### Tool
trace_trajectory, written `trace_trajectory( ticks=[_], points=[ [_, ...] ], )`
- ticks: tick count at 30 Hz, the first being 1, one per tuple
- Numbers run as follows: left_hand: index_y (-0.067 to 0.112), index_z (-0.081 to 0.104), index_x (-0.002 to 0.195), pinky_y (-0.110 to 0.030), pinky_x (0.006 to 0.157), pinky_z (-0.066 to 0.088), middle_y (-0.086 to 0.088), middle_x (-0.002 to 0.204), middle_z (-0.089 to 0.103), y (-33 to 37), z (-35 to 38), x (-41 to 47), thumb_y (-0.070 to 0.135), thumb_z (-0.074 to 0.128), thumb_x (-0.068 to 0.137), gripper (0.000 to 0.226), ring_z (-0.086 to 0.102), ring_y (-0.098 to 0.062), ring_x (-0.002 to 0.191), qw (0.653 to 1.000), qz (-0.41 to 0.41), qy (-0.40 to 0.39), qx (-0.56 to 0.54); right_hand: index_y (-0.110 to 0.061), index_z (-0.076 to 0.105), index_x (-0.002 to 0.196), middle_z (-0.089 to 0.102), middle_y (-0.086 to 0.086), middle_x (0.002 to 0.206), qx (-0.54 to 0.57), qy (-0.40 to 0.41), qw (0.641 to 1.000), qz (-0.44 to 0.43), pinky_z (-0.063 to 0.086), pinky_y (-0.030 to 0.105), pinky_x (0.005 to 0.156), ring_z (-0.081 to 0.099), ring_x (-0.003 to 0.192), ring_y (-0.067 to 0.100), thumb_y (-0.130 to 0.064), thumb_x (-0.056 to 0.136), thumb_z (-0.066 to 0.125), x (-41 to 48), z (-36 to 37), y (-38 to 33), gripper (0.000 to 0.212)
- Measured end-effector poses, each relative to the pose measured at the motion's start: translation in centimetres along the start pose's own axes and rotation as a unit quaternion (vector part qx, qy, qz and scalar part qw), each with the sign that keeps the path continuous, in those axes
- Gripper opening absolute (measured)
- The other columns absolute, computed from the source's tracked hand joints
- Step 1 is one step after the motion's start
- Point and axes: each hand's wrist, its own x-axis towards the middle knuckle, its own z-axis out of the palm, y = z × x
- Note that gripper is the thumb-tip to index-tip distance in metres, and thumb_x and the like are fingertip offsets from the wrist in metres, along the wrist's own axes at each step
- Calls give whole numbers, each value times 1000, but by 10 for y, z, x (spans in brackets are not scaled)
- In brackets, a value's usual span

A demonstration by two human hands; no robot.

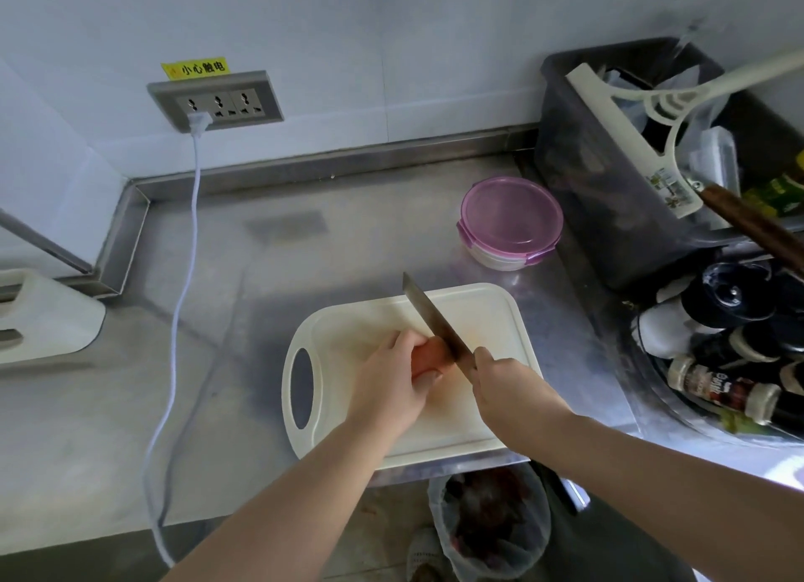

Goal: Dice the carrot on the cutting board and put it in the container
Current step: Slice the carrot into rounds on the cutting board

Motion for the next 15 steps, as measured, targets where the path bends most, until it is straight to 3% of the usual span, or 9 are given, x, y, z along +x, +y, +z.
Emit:
trace_trajectory(
  ticks=[4, 8, 12, 15],
  points=[
    [24, 52, 118, -26, 81, 43, 6, 115, 57, -1, 0, 1, 32, 66, 87, 34, 56, -17, 102, 1000, 5, -5, 3, -9, 38, 124, 53, 6, 86, 9, -7, 1000, 26, 41, 31, 58, 57, 78, 25, -12, 101, 31, 13, 14, 3, 24],
    [24, 51, 122, -26, 84, 42, 5, 119, 55, -2, 1, -1, 30, 65, 87, 38, 55, -17, 107, 1000, 1, -11, -3, -7, 14, 147, 61, 13, 109, 35, -19, 998, 39, 38, 36, 67, 59, 90, 29, -9, 99, 29, 19, 21, -1, 50],
    [26, 50, 121, -30, 85, 44, 6, 120, 54, -1, 0, -3, 31, 64, 87, 37, 55, -17, 107, 1000, 1, -17, 2, -7, 32, 135, 63, 12, 109, -3, -16, 999, 44, 39, 32, 67, 63, 97, 29, -10, 101, 30, 19, 22, -2, 34],
    [29, 48, 124, -34, 89, 47, 7, 124, 53, -1, -2, -3, 31, 66, 86, 42, 55, -18, 110, 1000, 8, -16, -3, -13, 20, 145, 61, 9, 97, 35, -9, 998, 43, 39, 33, 63, 61, 85, 29, -13, 102, 29, 16, 16, 0, 44]
  ],
)
